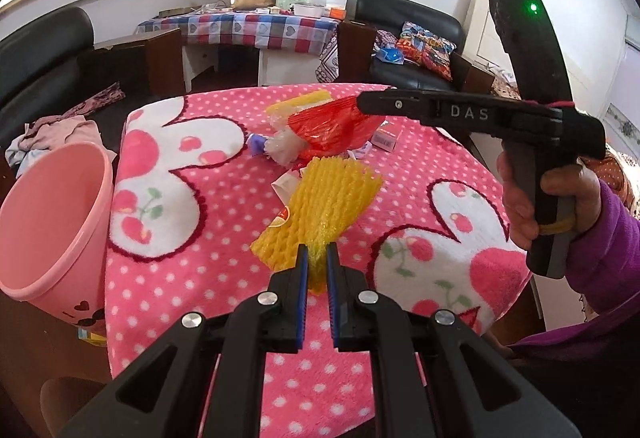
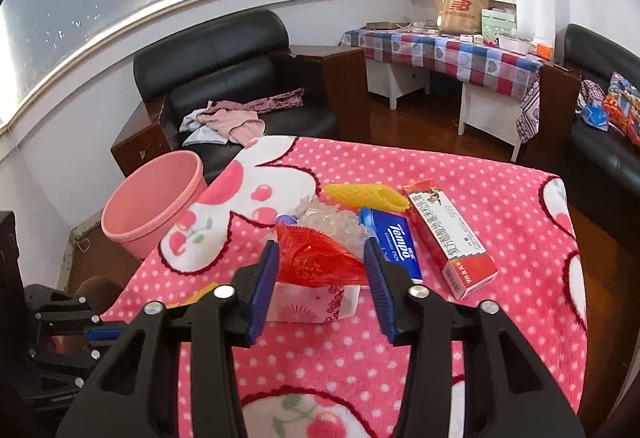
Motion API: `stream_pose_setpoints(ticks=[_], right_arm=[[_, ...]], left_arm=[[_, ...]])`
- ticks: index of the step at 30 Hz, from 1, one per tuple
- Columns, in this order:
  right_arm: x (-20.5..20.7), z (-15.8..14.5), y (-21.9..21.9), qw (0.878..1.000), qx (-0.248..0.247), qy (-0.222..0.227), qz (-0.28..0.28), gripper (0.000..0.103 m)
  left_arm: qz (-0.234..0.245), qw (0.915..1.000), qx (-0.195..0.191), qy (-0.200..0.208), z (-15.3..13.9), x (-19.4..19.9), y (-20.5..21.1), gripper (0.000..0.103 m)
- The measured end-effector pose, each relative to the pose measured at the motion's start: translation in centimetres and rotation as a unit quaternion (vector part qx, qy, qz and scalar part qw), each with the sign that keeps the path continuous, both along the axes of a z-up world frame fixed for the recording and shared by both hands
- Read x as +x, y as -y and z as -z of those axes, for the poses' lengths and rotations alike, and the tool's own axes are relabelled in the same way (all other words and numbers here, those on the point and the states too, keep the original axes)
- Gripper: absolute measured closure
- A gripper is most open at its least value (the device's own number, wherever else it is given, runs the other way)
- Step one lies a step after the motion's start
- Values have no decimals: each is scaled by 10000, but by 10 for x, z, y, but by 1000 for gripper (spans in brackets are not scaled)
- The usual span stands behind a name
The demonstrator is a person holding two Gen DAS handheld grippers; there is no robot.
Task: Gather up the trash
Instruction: 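Grasp the yellow mesh foam net with left tool while right reaches the red bag, then carry the yellow net and red bag over the pink bucket and open both tools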
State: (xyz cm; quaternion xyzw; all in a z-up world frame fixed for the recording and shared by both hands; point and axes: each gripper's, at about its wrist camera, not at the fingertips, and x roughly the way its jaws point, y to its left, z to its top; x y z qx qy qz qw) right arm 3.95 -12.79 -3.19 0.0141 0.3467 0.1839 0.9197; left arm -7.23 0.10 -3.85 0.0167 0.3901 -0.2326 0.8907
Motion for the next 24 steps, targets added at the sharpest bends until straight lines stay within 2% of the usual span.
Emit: stream_pose_setpoints(ticks=[2,12,24], right_arm=[[-1,2,-2,10000,-59,-39,-11,80],[-15,0,-5,9999,-80,15,-72,92],[-33,-35,-17,9989,187,293,-309,92]], left_arm=[[-8,10000,-13,-1,0,0,0,95],[-104,9999,-83,19,-1,0,-6,95],[-558,9978,-241,264,-18,-3,-31,95]])
